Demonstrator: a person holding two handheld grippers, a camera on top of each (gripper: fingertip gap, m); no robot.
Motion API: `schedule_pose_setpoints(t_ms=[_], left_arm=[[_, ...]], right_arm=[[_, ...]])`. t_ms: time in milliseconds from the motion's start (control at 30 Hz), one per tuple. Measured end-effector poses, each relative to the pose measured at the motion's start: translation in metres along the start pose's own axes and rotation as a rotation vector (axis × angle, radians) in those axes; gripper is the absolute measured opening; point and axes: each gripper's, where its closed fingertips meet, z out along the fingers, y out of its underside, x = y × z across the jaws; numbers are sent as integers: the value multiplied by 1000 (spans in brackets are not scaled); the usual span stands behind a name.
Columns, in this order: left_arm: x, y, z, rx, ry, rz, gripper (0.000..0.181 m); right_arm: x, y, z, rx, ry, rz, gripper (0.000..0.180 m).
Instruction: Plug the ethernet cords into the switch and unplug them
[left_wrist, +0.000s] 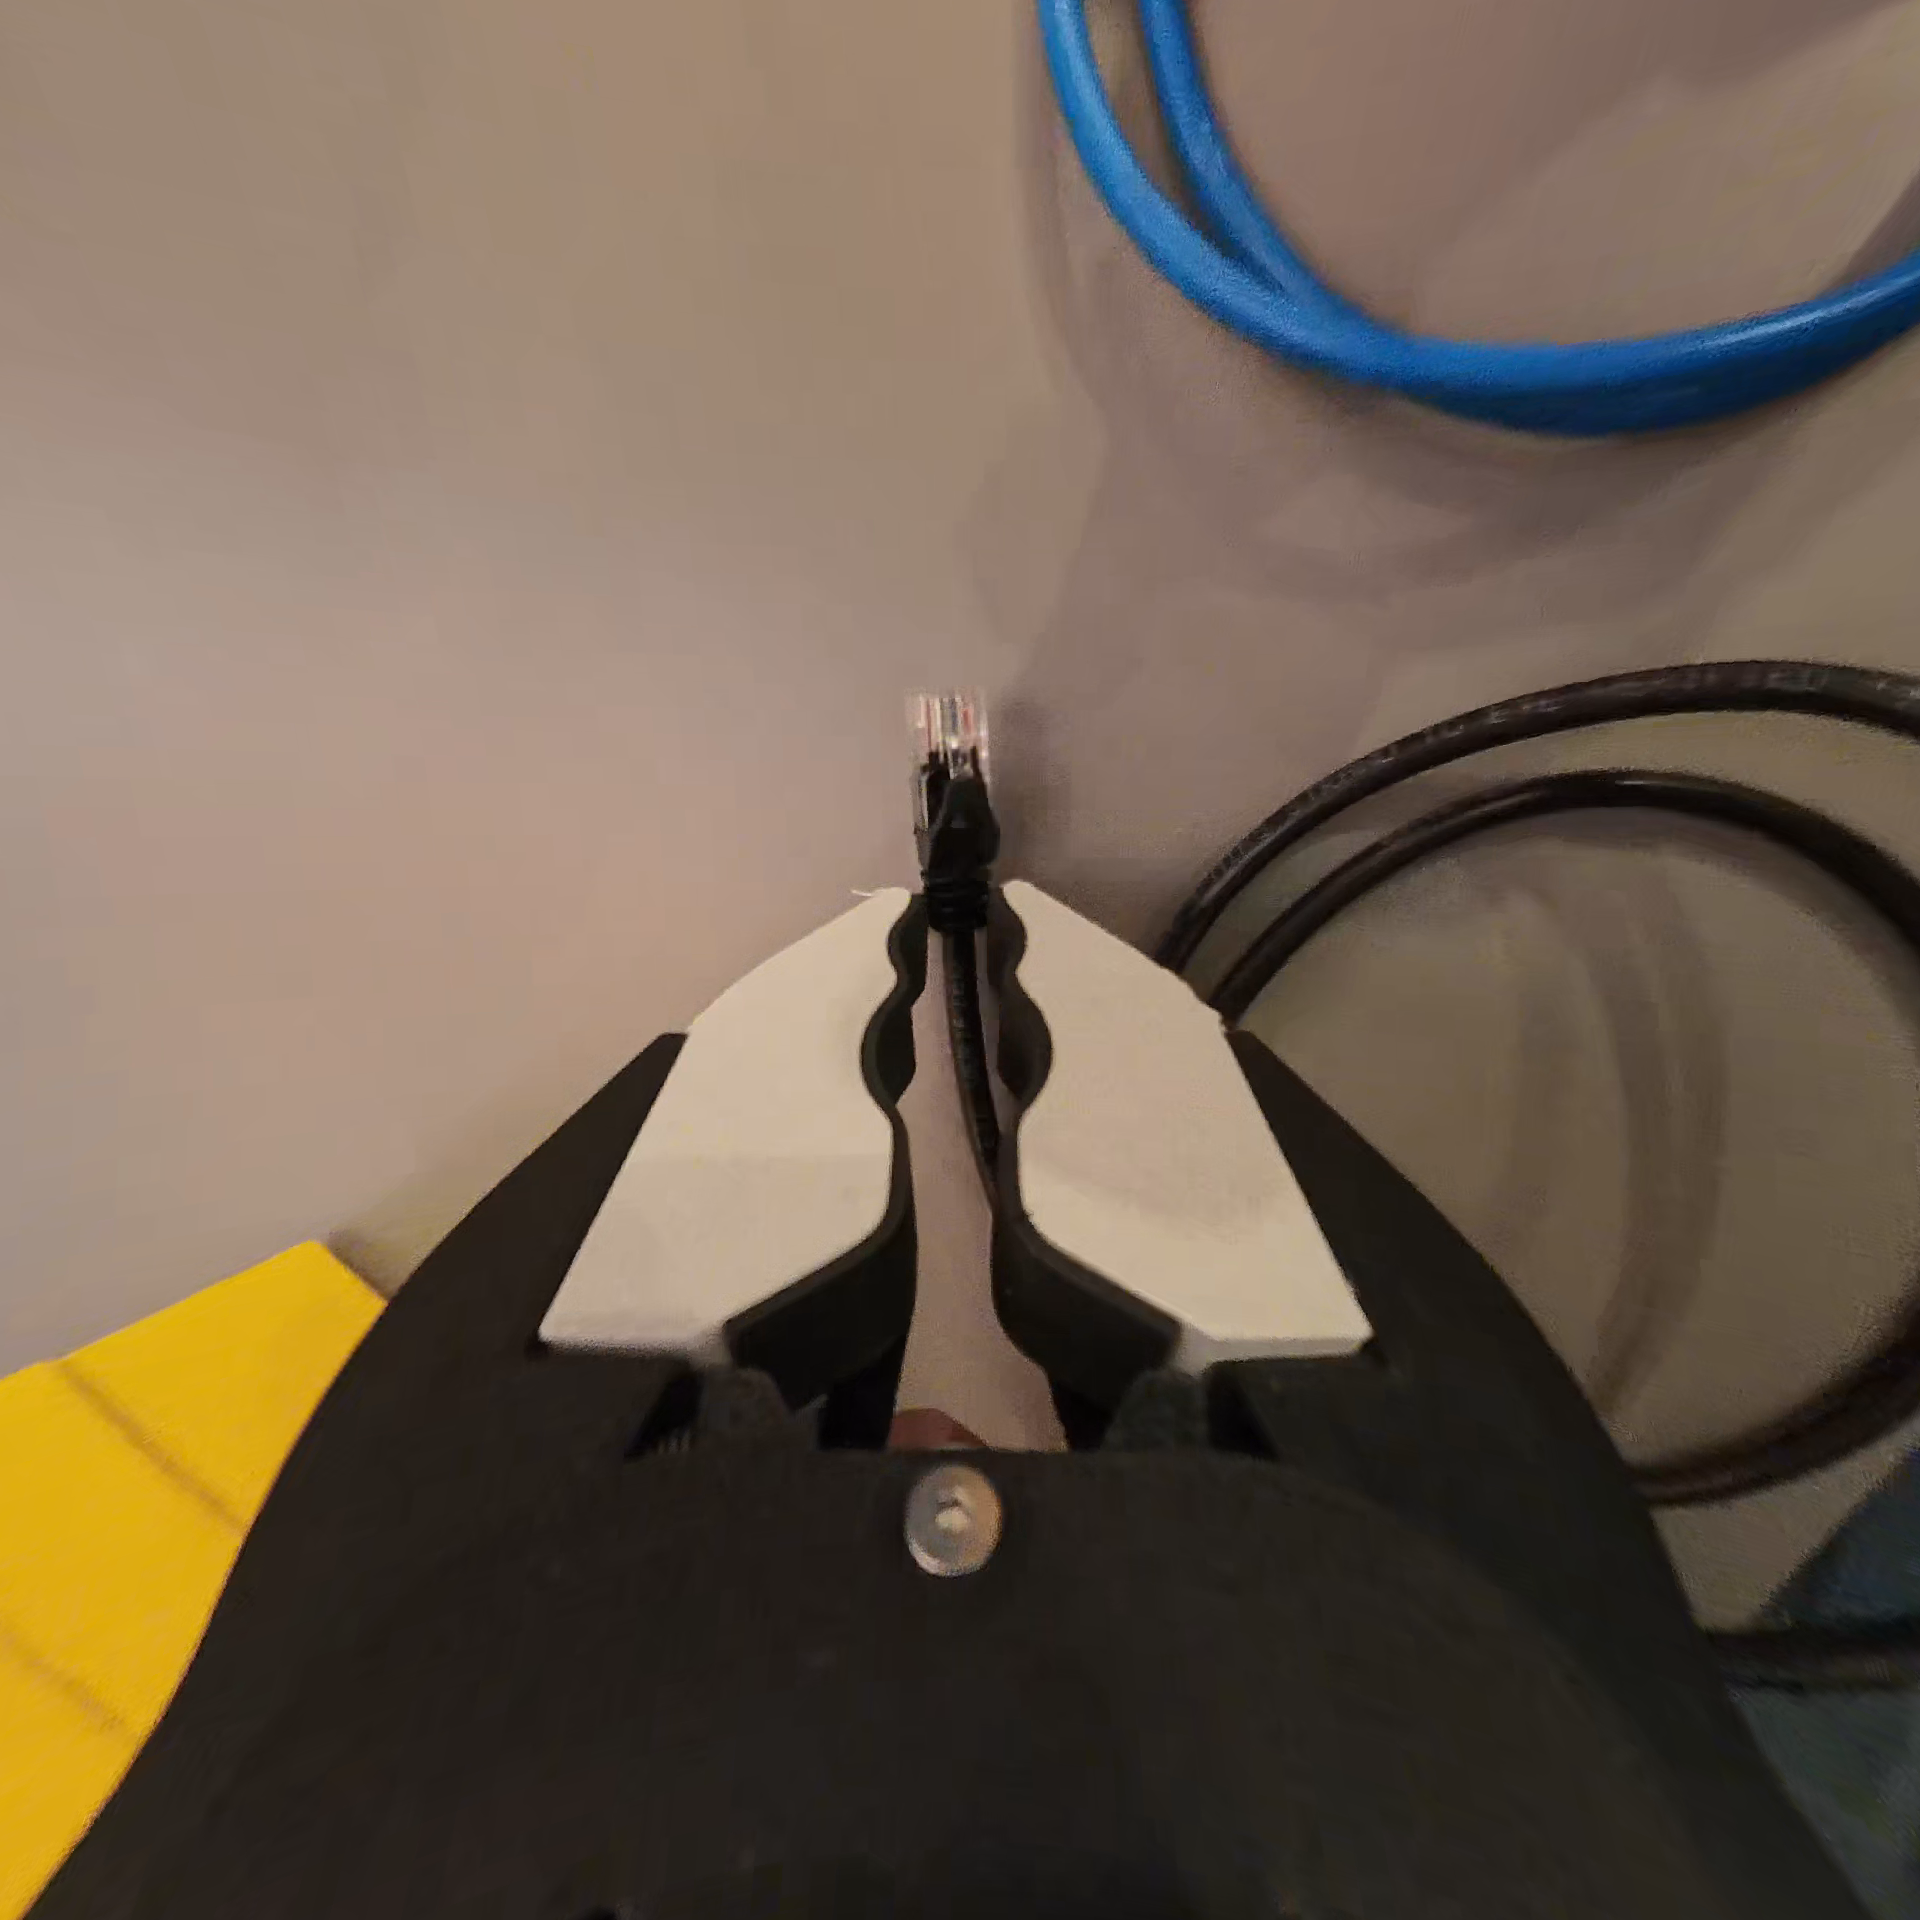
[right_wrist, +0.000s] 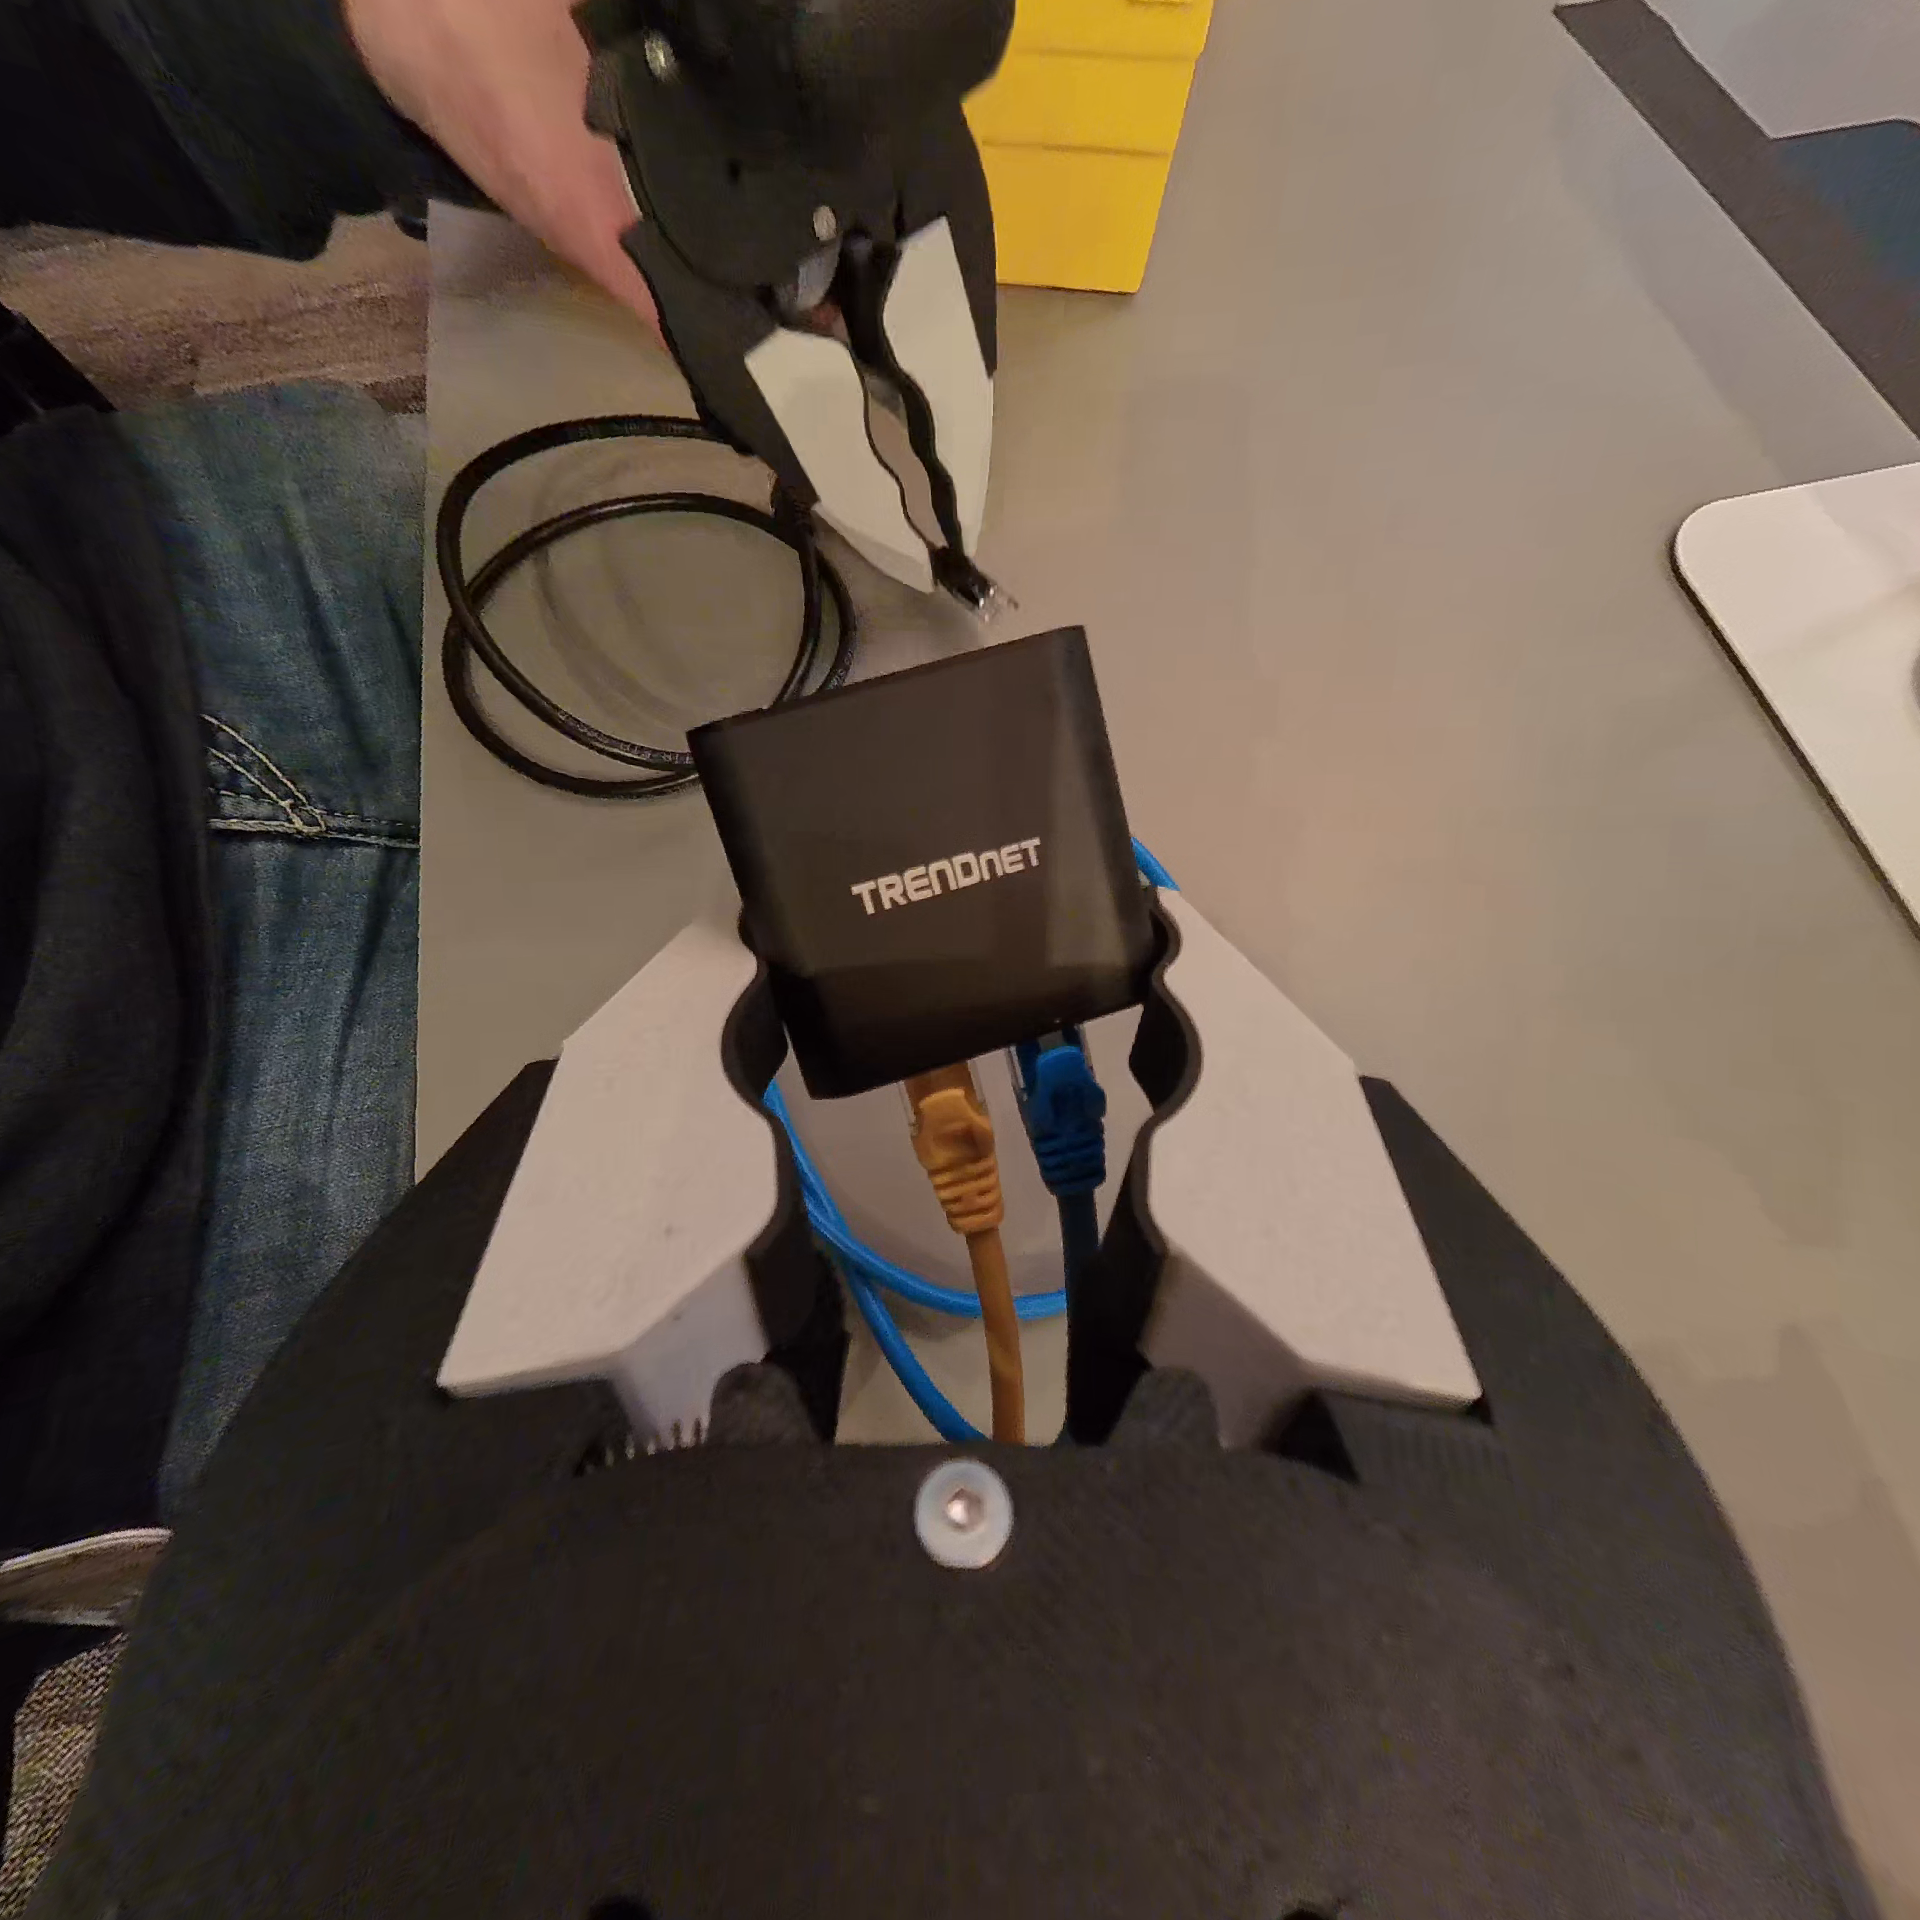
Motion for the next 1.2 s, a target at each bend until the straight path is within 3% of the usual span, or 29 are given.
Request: schedule_pose_setpoints(t_ms=[133,367,500,633,800,967,1200], left_arm=[[-2,-4,2,50,-63,20,21],[-1,-9,-6,61,-290,274,35],[-4,-11,-11,45,-480,514,32],[3,-7,-5,17,-542,674,13],[-6,-6,-1,-18,-539,649,12],[-13,-4,1,1,-459,508,11],[-11,-14,-13,161,-168,160,10]], right_arm=[[0,-1,0,8,-2,3,66],[-1,0,0,15,-2,3,66],[-2,0,-2,21,0,4,66],[-2,1,-3,26,-1,8,66],[-2,0,-2,31,-6,9,66],[-2,-1,-3,34,-7,8,66],[-1,-1,-5,45,-8,11,66]])
